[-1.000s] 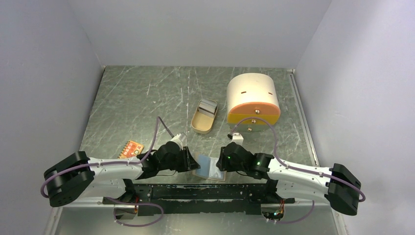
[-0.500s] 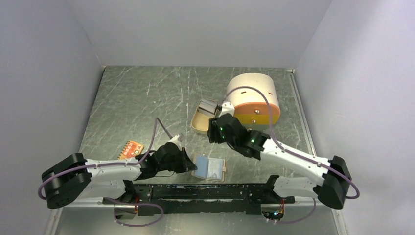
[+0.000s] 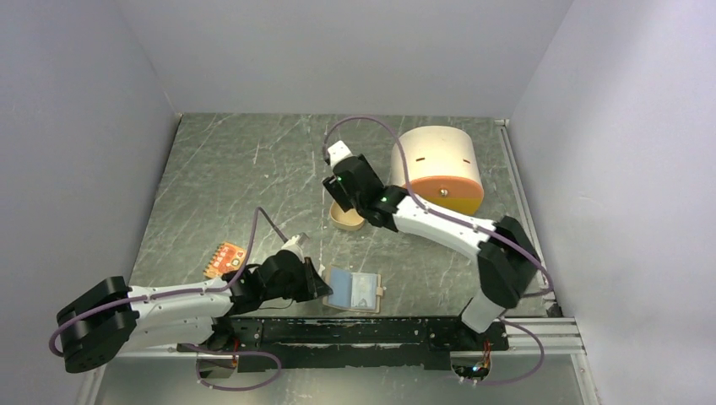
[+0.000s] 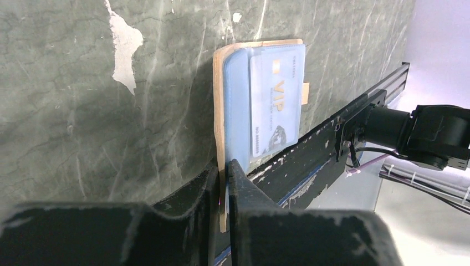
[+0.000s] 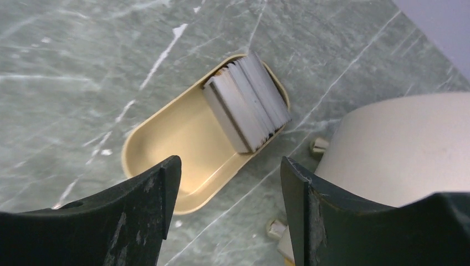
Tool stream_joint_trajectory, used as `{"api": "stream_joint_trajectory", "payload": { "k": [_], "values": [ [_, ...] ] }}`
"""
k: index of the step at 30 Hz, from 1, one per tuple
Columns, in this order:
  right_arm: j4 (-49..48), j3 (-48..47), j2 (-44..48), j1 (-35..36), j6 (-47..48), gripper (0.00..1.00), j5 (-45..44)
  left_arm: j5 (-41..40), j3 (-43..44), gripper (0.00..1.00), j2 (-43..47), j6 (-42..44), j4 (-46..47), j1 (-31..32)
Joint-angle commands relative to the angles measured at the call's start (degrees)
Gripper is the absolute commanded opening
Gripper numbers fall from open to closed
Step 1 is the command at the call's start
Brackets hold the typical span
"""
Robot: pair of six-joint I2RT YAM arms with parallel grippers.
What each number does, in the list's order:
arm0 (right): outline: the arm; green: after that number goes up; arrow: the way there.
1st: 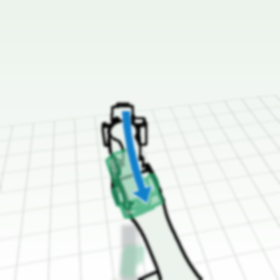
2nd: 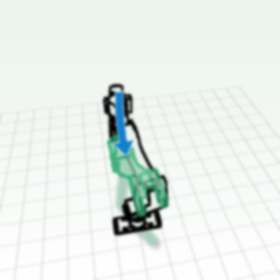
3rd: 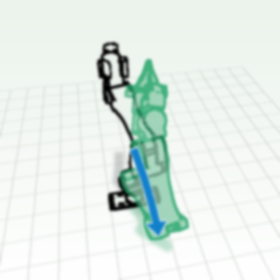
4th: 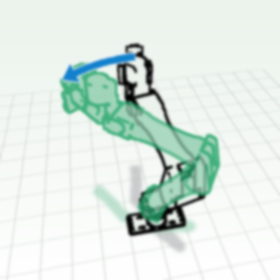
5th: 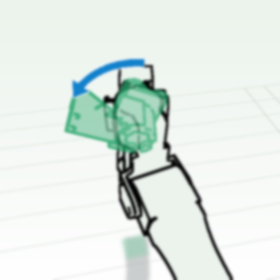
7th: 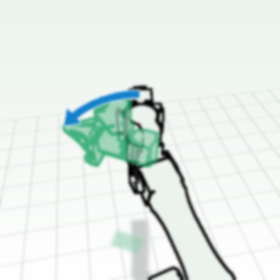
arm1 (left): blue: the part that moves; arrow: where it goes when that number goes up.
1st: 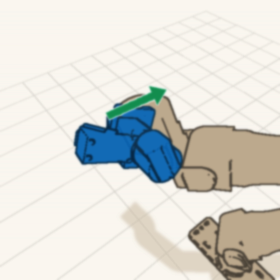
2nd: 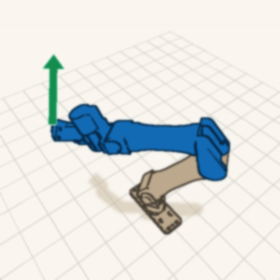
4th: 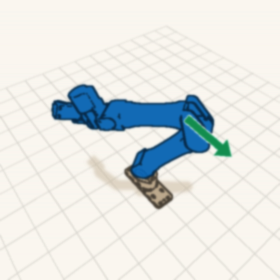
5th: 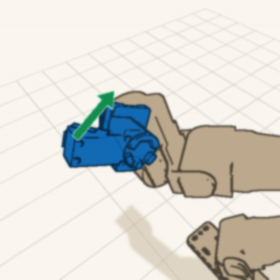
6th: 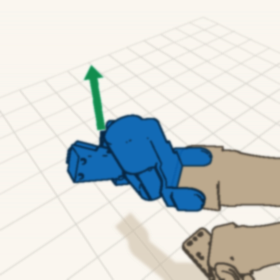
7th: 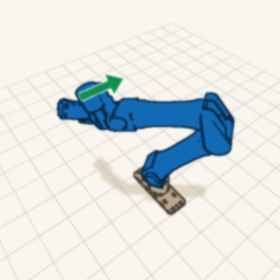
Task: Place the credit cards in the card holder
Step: Pick up the credit card from the storage box.
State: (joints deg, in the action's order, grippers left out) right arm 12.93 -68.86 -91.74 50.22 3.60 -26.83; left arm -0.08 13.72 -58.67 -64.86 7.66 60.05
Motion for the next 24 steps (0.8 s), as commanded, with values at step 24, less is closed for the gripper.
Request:
{"api": "stream_joint_trajectory", "payload": {
  "k": [24],
  "values": [
    [-8.76,-9.76,-26.02,-5.25,24.17,0.75,-10.68,-2.42,-0.07,0.17,2.20,1.39,-2.48,0.24]
  ]
}}
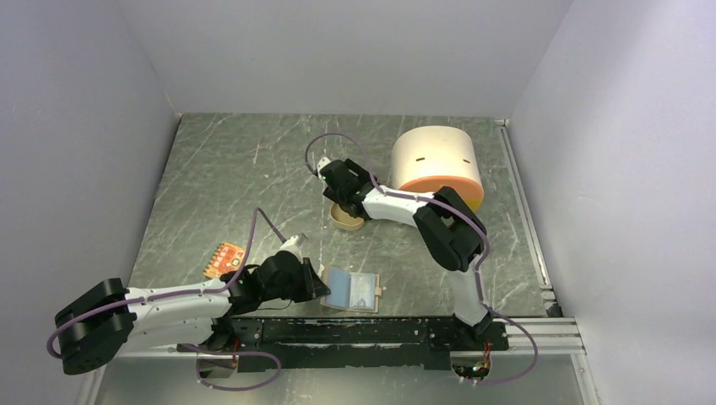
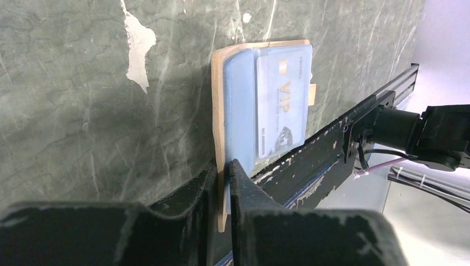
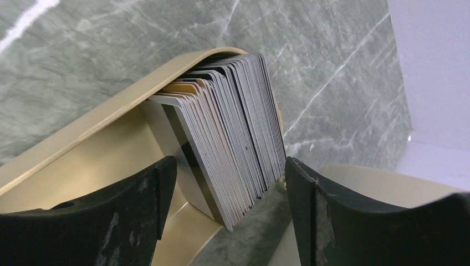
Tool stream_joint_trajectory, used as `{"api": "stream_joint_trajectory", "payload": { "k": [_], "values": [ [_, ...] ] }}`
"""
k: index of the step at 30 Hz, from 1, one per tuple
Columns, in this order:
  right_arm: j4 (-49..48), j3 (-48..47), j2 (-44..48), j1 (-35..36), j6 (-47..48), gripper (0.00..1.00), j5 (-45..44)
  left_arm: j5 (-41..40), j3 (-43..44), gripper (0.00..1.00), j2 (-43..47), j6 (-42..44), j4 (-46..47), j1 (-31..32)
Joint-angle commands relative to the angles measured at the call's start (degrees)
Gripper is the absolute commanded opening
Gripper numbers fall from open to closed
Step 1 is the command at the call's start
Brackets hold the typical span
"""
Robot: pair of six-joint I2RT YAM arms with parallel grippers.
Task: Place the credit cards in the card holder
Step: Pick up the credit card from the storage box.
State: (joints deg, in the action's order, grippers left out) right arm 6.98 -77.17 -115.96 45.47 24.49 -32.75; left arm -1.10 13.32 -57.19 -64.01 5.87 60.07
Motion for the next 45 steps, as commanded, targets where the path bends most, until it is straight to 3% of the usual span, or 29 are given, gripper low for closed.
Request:
{"api": "stream_joint_trajectory", "payload": {
  "k": [1,35,45],
  "values": [
    [-2.96,-1.56,-2.07,-0.55,3.36,0.75,-4.98,-1.46,0.30,0.17,0.72,0.48,-0.64,0.22],
    [2.71,-4.82,0.89,-1.03,-0.52,0.46,-3.90,-2.38,1.45,0.16,1.73,0.19,-3.82,0.22],
    [4.95,-5.58,1.32,-0.92,-2.57,0.33,-4.01,-0.69,1.65,0.15,-1.02,0.08,-1.07,0.22]
  ]
}}
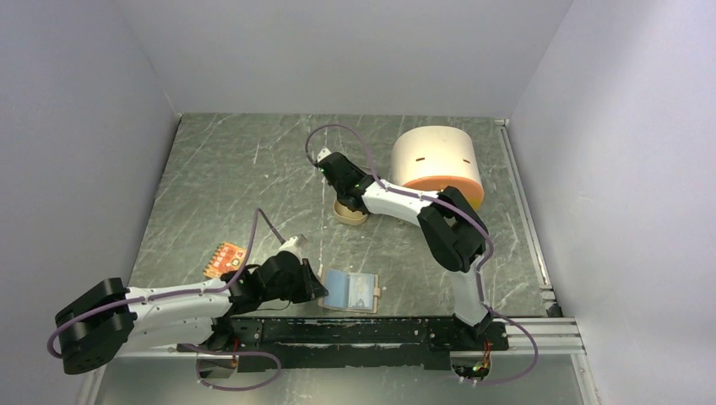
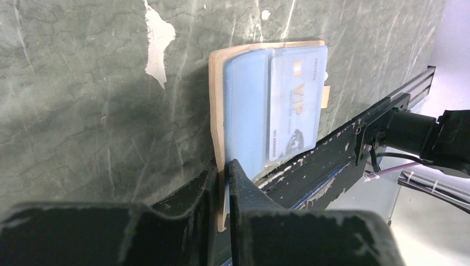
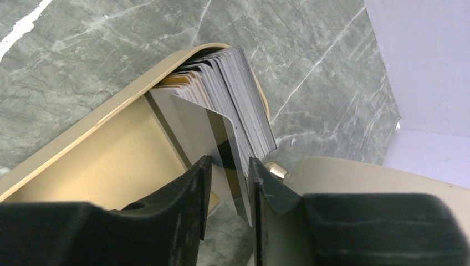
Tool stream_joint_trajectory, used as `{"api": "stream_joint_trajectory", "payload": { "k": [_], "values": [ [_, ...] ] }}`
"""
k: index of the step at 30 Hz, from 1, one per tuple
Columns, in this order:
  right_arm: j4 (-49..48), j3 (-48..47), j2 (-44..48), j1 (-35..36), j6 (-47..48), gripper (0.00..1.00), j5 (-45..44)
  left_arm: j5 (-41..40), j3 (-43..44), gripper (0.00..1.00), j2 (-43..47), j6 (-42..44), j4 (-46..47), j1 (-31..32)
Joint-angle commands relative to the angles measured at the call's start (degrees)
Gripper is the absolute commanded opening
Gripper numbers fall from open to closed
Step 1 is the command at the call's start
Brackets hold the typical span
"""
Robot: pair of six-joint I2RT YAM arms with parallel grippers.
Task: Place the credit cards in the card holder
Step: Pick up the credit card from the storage box.
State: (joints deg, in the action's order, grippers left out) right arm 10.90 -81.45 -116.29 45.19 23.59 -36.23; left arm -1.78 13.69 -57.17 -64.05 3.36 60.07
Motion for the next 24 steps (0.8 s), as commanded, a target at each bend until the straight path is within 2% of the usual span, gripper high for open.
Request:
{"api": "stream_joint_trajectory", "payload": {
  "k": [1,4,8,15,20,24],
  "values": [
    [1.55,-1.26,1.86,-0.64,-2.20,0.30,-0.13,0.01,1.31,0.15,-1.02,0.10,1.46,0.22],
    [4.67,-1.34,2.99,-0.22,-4.60,0.15,4.57,-0.37,1.42,0.16,-0.73,-0.15,1.11,0.26],
    [14.57,-3.44,3.64,0.51,-12.19,0.00,14.84,-0.67,1.34,0.16,-0.75,-0.99,0.79,0.27],
    [17.57,2.10,11.45,3.97,-19.49,0.00,20.18,-1.59,2.10,0.14,-1.72,-2.11,-1.20,0.22],
    [21.65,3.84,17.13,4.46,-30.29,0.00,21.09,-0.83,2.98,0.16,-3.79,-2.37,-0.60,-1.68],
    [20.22,9.59,25.40,4.95,-37.98,0.00,26.80,1.63,3.39,0.15,-5.22,-2.19,1.77,-4.75]
  ]
}}
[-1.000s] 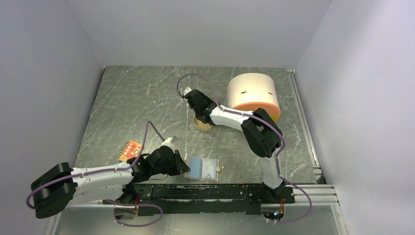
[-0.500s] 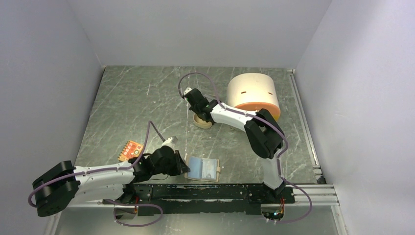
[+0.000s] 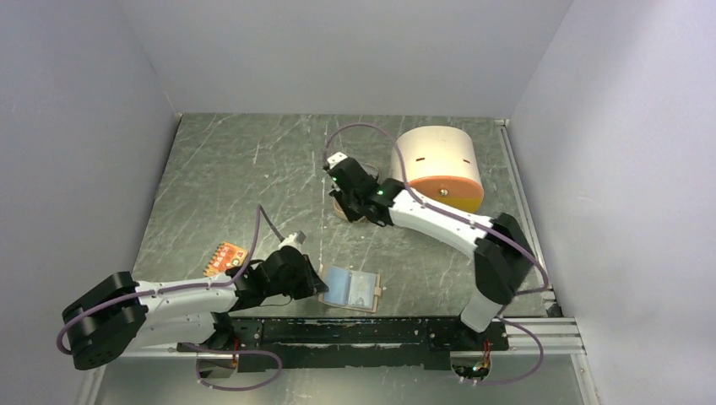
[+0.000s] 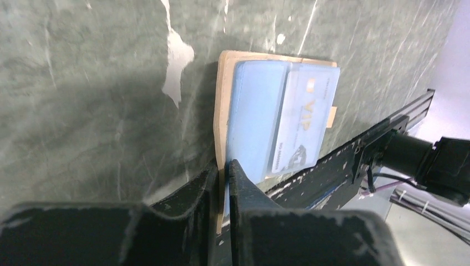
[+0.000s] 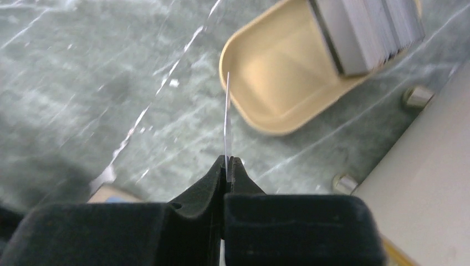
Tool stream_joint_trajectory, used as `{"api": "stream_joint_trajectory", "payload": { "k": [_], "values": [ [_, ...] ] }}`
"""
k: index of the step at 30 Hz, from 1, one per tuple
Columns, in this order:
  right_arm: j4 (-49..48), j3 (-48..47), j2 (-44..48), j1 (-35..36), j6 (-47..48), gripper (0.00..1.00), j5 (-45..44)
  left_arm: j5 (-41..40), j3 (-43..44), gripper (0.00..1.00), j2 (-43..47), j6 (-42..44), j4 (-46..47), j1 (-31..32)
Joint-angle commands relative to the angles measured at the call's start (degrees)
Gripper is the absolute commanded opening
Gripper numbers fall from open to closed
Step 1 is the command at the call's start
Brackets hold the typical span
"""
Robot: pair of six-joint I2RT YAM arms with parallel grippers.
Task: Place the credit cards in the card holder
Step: Pick up the credit card from the storage box, then insert the credit card into the card holder.
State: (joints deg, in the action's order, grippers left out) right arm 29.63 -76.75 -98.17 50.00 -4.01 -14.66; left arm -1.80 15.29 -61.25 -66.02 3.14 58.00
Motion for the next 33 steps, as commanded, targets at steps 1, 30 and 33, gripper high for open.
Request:
{"api": "stream_joint_trajectory", "payload": {
  "k": [1,30,33],
  "values": [
    [0.44,7.10,9.74,0.10,-12.38,0.00,6.71,2.66,1.24,0.15,-1.52,-0.48,3.70,-3.57],
    [-44.82,61.92,39.22,3.99,-57.72,0.00,19.89,11.42,-4.03,0.27,-5.06,-0.62,15.90,-5.08],
    [-45.72,63.04,38.01,3.99,-57.69,0.00,19.29,11.56,-4.60,0.27,-4.71,-0.69,16.18,-5.09]
  ]
}}
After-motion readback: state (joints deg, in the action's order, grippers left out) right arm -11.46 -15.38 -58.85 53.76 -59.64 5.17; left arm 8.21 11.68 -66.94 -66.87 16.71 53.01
